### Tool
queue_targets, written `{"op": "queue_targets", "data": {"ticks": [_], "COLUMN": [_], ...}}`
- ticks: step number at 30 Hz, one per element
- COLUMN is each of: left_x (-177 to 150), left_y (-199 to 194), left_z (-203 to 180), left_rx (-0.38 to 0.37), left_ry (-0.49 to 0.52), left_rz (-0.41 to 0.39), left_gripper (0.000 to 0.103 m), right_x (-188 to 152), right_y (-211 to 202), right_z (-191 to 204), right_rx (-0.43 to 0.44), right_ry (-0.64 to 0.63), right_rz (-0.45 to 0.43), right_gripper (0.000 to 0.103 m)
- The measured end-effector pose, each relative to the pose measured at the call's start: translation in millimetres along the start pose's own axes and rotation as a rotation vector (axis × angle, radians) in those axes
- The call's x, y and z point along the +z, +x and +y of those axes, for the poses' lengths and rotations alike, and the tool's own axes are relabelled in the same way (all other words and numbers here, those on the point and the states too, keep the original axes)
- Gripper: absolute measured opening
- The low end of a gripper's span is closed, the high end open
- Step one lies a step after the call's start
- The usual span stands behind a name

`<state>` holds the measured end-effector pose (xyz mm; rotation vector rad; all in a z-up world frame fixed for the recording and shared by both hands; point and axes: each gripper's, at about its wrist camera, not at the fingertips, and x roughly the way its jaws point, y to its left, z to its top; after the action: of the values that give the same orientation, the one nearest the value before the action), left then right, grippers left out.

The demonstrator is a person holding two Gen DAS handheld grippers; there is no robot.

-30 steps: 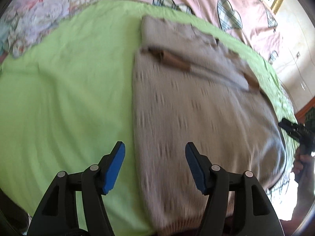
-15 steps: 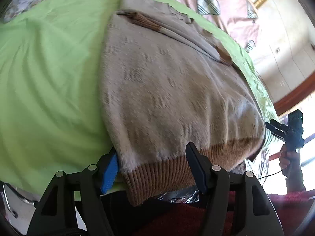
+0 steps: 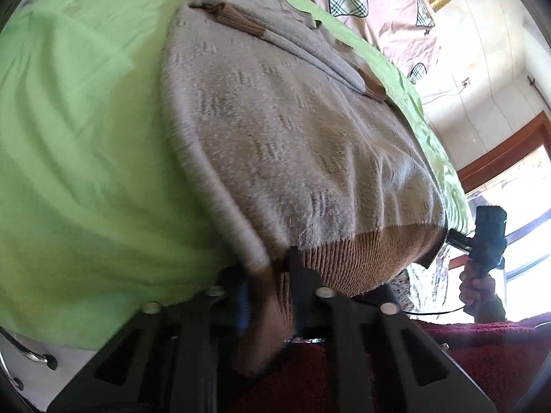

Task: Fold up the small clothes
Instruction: 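Grasp the brown ribbed hem with both grippers, then lift the hem and fold it toward the collar with both grippers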

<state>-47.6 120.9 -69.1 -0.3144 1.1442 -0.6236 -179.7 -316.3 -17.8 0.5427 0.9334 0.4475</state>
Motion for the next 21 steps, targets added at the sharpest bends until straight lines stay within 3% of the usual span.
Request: {"op": "queue_targets", "data": {"ticks": [1, 2, 3, 5, 12, 17, 21], "left_x": [-0.6, -1.1, -1.5, -0.3, 23.0, 68.9, 107.7], "left_y": [-1.1, -2.6, -4.9, -12.4, -59.3, -89.0, -95.0], "left_z": [1.6, 2.6, 2.4, -1.6, -17.2, -24.2, -23.7], "left_rx": [-0.005, -0.007, -0.011, -0.012, -0.108, -0.137, -0.157], "left_ry": [-0.005, -0.006, -0.003, 0.011, 0.038, 0.039, 0.033], "left_rz": [-0.003, -0.008, -0.015, -0.042, -0.202, -0.366, -0.45], "left_gripper": [0.011, 0.01, 0.008, 0.007, 0.006, 0.006, 0.006], "right_x": [-1.5, -2.5, -3.9, -4.1, 32.2, 72.1, 108.1], "right_y": [1.2, 4.3, 7.0, 3.9, -26.7, -36.5, -35.9], "right_z": [1.2, 1.3, 1.5, 1.7, 23.2, 37.2, 42.3], "right_rx": [-0.006, -0.011, -0.024, -0.01, 0.15, 0.227, 0.24], "right_ry": [-0.021, -0.03, -0.04, -0.042, -0.031, -0.036, -0.049], "right_rz": [0.02, 0.051, 0.075, 0.065, -0.108, -0.254, -0.339], "right_gripper": [0.038, 0.018, 0.009, 0.009, 0.009, 0.009, 0.009]}}
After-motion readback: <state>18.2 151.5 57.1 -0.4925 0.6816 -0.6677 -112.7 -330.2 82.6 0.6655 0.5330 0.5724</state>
